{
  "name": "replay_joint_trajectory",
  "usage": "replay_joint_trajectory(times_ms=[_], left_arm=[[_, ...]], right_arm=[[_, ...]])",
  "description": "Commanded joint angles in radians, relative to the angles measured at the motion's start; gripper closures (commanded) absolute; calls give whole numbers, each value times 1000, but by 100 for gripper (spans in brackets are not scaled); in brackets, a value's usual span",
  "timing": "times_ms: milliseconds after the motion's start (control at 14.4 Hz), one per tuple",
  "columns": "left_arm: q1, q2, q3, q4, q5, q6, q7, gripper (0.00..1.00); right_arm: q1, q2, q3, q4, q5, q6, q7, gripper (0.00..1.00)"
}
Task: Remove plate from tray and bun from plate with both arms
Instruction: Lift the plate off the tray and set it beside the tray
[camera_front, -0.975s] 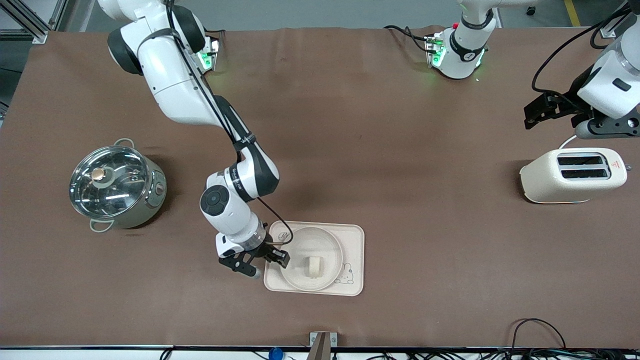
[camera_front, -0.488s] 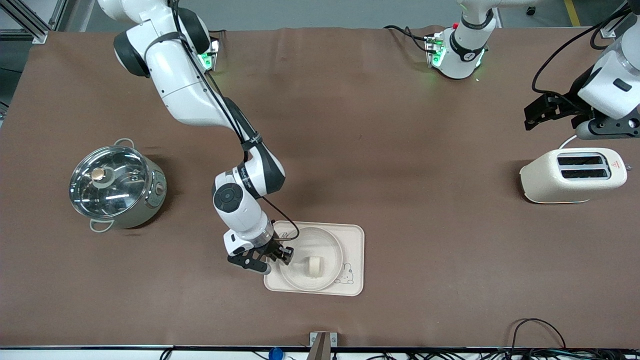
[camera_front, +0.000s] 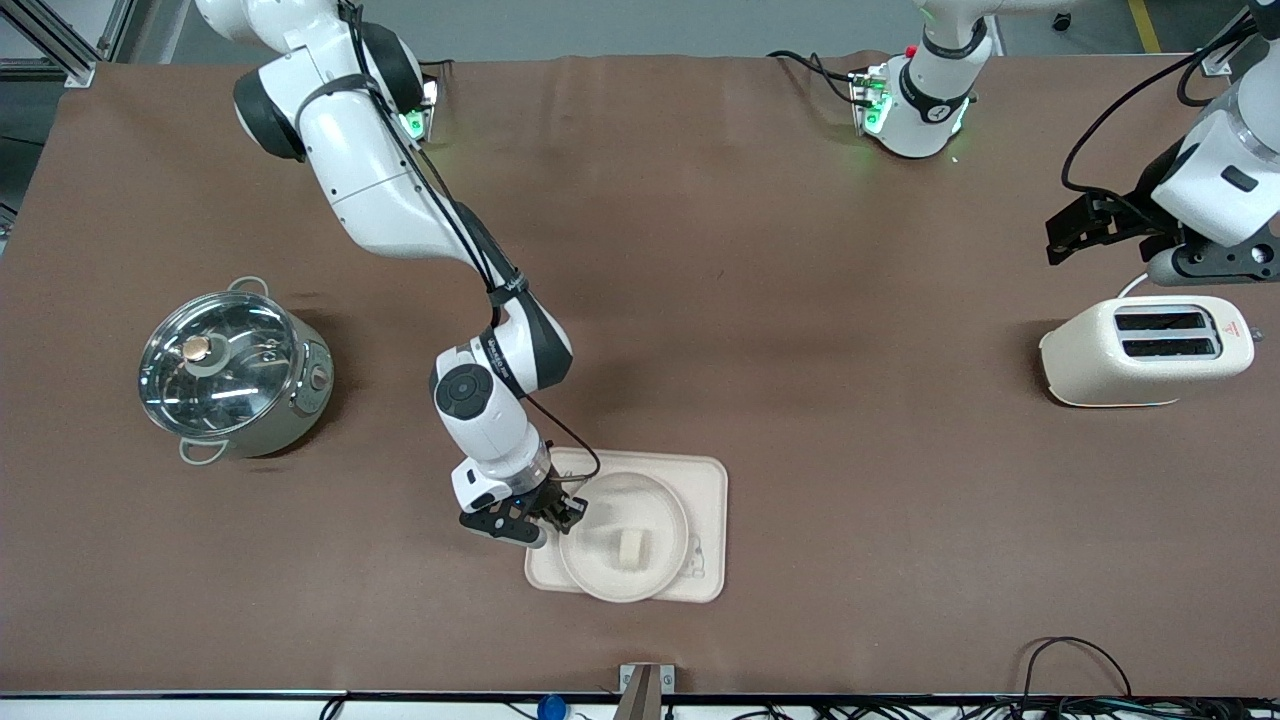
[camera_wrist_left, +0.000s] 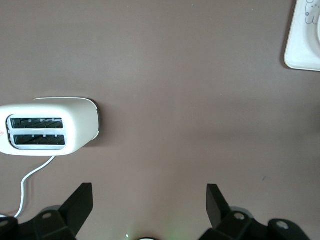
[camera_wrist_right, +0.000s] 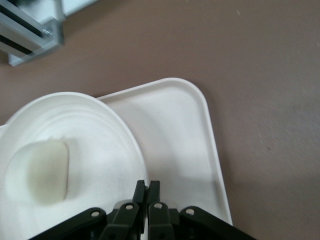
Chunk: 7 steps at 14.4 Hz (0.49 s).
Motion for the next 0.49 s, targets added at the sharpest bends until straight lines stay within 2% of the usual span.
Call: replay_joint_trajectory(times_ms=[0, 139, 418], left_arm=[[1, 2, -2, 10, 5, 12, 8, 0], [3, 2, -4, 10, 5, 14, 10, 0], [-5, 18, -4, 10, 5, 27, -7, 0]], right_arm=[[4, -105, 34, -160, 3, 99, 10, 100], [12, -231, 69, -320, 3, 120, 15, 100], [84, -441, 74, -714, 5, 353, 25, 100]])
